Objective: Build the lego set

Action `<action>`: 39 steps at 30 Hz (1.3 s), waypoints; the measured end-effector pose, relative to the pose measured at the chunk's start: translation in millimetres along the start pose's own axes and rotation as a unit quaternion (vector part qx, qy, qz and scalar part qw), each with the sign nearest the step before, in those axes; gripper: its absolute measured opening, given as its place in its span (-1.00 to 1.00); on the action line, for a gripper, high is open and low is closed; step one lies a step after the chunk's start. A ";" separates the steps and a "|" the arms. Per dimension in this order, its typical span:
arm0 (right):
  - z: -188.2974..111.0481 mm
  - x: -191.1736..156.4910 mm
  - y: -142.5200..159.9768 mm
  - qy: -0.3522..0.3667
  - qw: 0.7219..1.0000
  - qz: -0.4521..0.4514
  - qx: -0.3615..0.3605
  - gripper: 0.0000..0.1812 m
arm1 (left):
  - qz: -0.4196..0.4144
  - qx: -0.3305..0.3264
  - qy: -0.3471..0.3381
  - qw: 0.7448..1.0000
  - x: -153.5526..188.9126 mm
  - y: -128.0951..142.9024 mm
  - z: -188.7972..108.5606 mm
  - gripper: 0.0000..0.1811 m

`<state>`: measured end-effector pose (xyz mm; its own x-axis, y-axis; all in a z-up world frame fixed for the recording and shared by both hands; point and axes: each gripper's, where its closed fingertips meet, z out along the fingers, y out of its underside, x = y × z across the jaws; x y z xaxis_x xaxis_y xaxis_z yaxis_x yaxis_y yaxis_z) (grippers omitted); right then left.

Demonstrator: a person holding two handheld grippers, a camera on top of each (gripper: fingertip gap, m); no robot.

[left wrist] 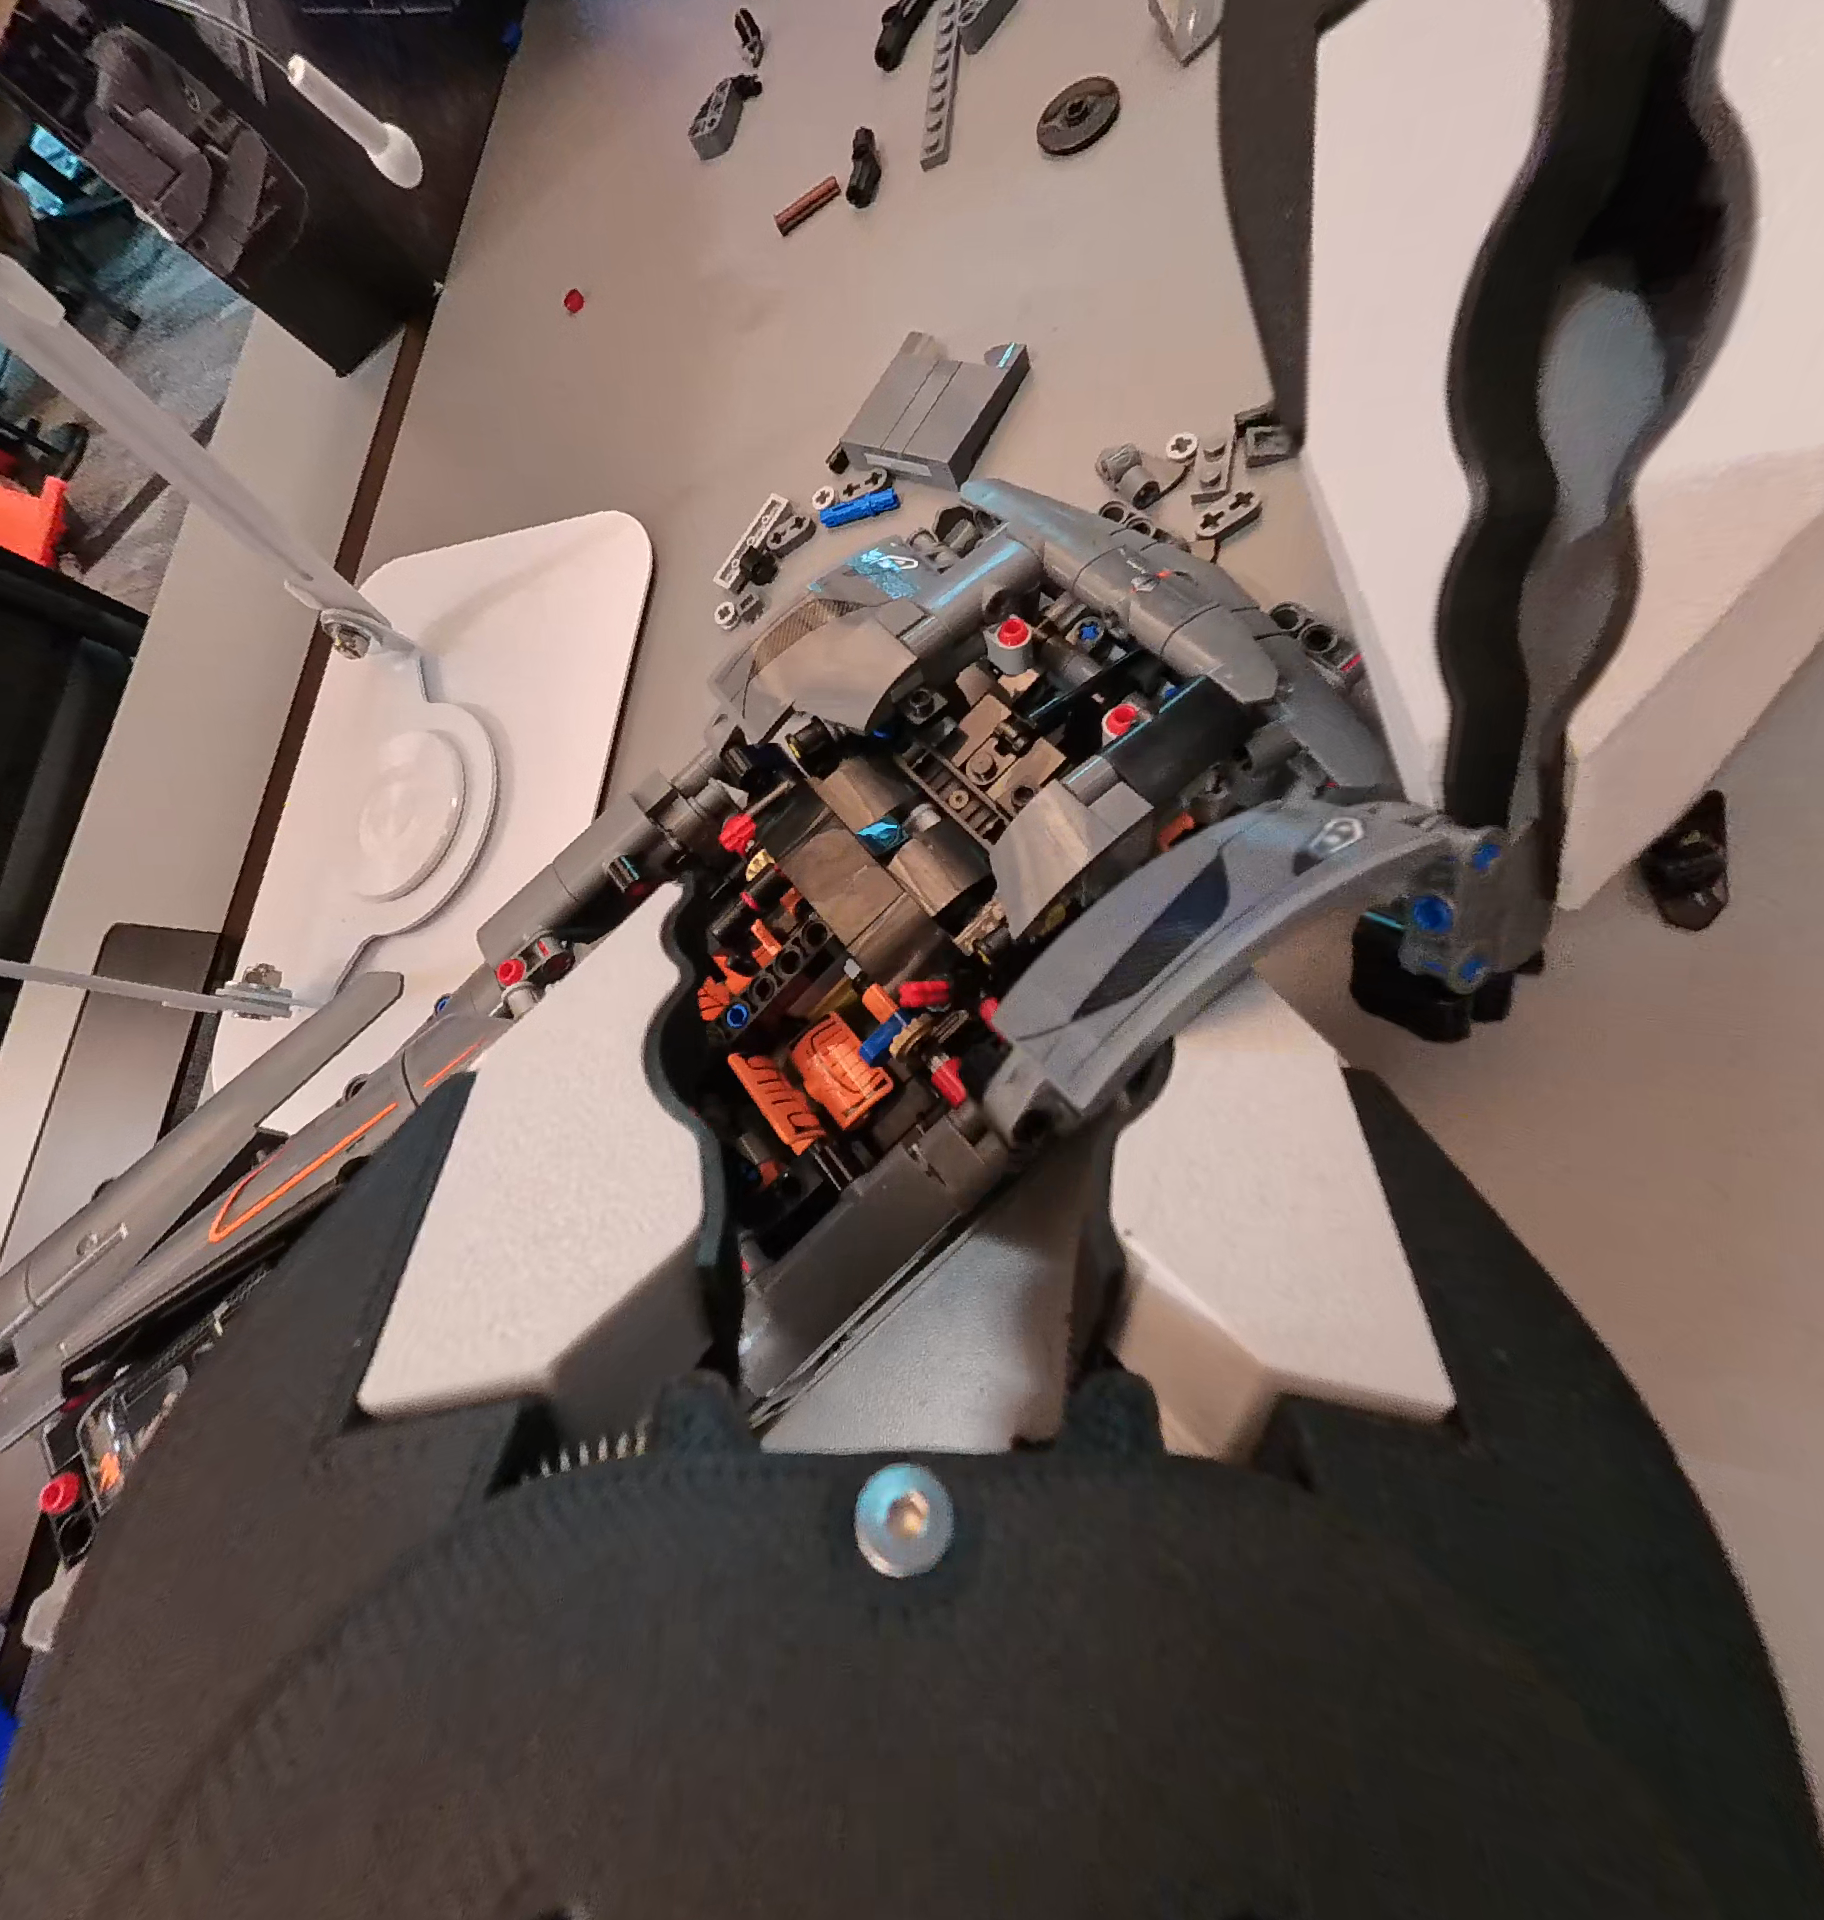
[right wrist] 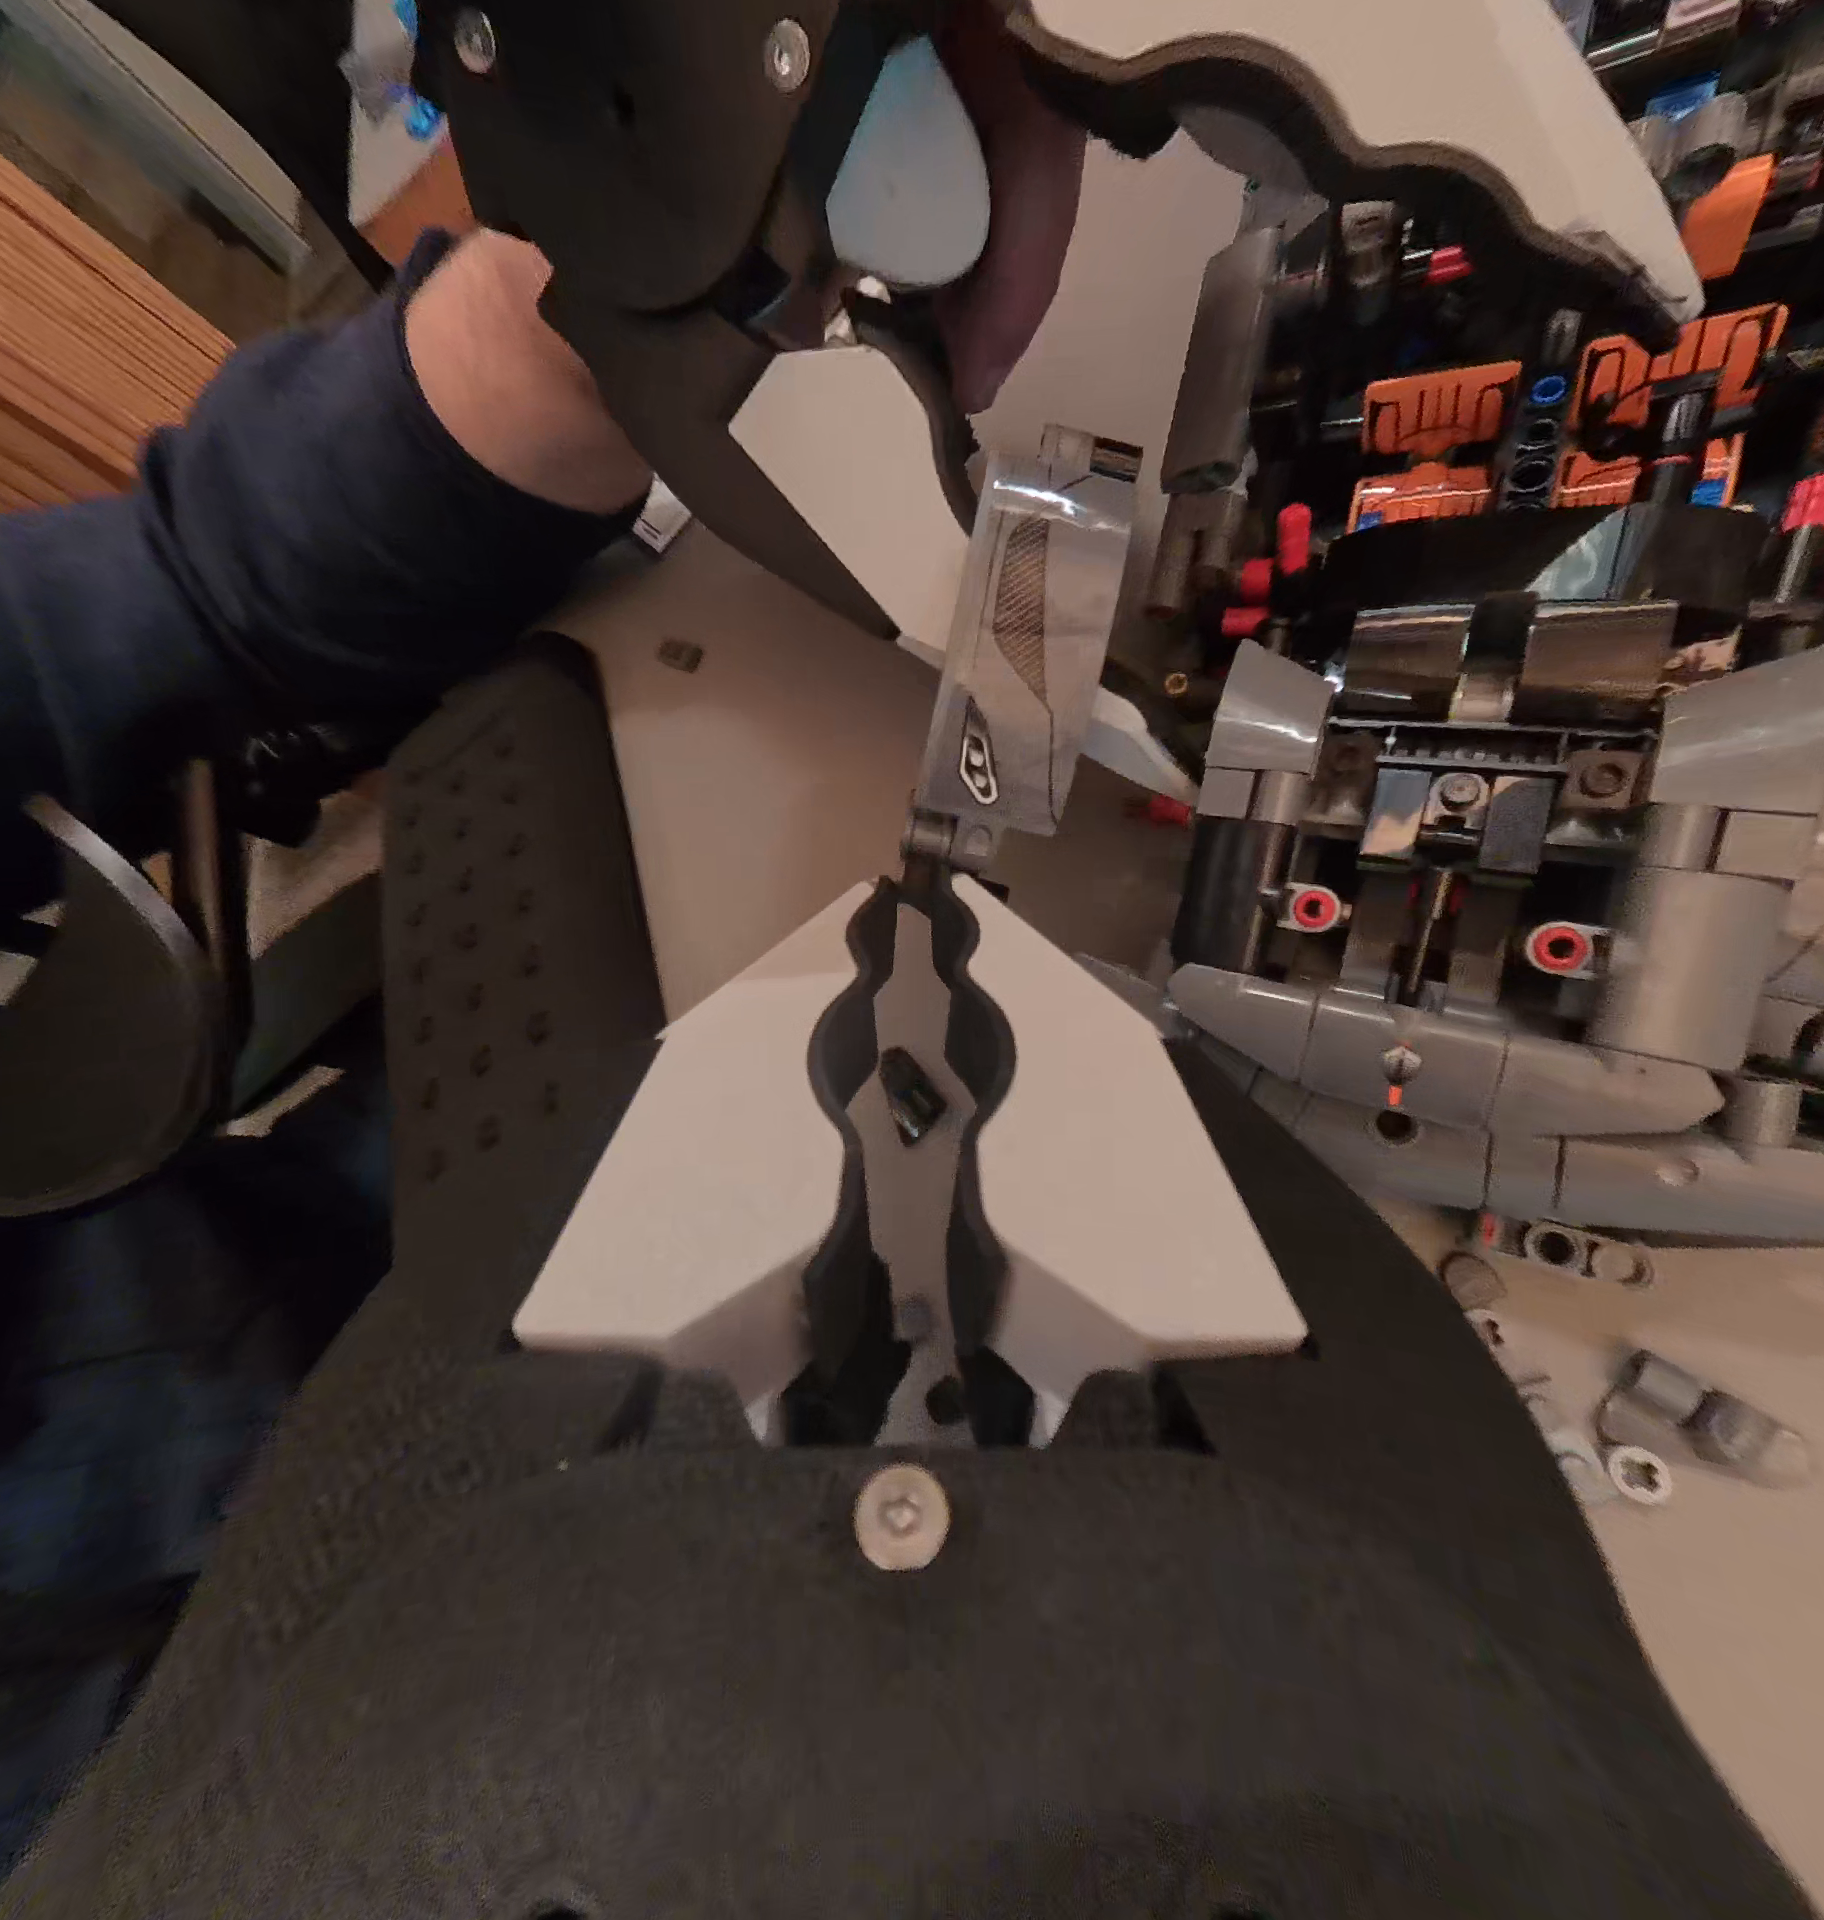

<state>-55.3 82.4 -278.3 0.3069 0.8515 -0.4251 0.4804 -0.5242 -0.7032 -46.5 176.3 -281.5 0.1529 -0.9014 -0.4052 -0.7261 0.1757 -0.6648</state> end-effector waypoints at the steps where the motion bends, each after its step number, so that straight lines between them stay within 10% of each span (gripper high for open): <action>1: -0.7 2.3 1.2 0.014 1.000 -0.009 -0.006 -0.95 | 0.002 0.000 0.001 1.000 0.5 -0.2 0.0 -0.18; 31: -3.0 18.0 33.6 0.146 0.974 -0.117 -0.127 -0.95 | 0.171 -0.067 -0.010 0.983 37.7 7.8 -23.5 -0.39; 39: -4.4 13.2 36.3 0.122 0.976 -0.121 -0.136 -0.94 | 0.342 -0.120 -0.114 0.925 47.7 4.7 -8.6 -0.94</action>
<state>-30.2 74.6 -306.9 0.3286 0.9398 -0.0943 0.7534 -0.3210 -0.5739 -48.3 130.7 -298.6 -0.2794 -0.4992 -0.8202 -0.8287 0.5569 -0.0566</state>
